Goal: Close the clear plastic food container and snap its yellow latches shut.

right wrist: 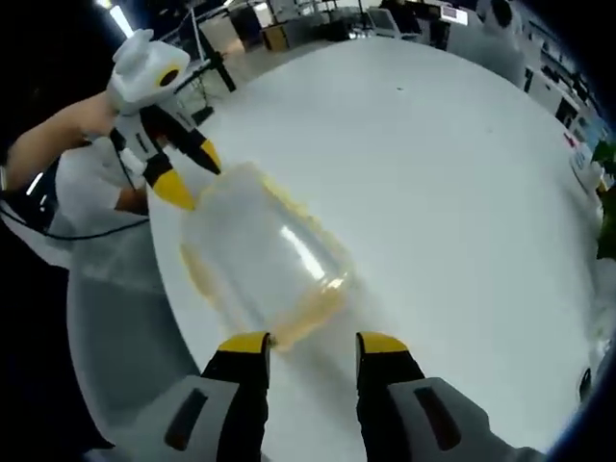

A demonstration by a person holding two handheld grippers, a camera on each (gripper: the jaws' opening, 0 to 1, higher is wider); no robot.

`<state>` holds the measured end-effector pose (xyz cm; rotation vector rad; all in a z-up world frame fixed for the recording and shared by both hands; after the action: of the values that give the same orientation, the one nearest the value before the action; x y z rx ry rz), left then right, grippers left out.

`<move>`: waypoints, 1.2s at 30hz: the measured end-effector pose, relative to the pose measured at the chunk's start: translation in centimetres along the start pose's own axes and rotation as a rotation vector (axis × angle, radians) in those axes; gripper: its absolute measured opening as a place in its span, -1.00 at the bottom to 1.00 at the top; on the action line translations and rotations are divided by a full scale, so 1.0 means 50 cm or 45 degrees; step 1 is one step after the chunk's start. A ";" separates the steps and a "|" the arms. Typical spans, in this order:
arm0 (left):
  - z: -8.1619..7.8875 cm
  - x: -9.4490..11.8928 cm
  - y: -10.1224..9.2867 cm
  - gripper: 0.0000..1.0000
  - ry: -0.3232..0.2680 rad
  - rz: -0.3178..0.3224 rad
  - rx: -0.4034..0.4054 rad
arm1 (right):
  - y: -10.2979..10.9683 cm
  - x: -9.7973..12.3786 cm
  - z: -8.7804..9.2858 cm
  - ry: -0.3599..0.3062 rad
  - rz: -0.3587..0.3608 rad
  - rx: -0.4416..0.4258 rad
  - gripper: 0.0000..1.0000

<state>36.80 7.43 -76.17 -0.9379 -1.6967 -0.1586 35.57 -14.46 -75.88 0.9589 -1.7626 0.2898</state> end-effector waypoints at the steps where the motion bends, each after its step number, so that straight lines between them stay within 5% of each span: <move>1: 0.000 0.000 -0.001 -0.19 -0.002 0.000 0.003 | 0.001 0.000 -0.001 -0.003 -0.004 -0.005 -0.33; 8: -0.002 0.002 0.003 -0.19 -0.028 -0.006 0.095 | 0.003 0.000 -0.004 -0.008 0.009 -0.050 -0.33; 20: -0.007 -0.006 0.004 -0.28 -0.103 0.007 0.321 | 0.000 -0.017 -0.010 -0.048 0.026 -0.311 -0.31; 36: 0.003 -0.016 0.003 -0.40 -0.119 0.033 0.485 | 0.007 -0.026 -0.009 -0.122 -0.032 -0.502 -0.40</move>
<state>36.82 7.23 -76.97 -0.6889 -1.7206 0.2228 35.78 -13.33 -76.75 0.7172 -1.8051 -0.1214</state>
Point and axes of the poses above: the point that each gripper's makers call its tool centre point, and the gripper's own axes: x roughly backward along the fingers, y roughly to its left, z roughly out of its underside, the point moved 4 cm from there along x, roughly backward along the fingers
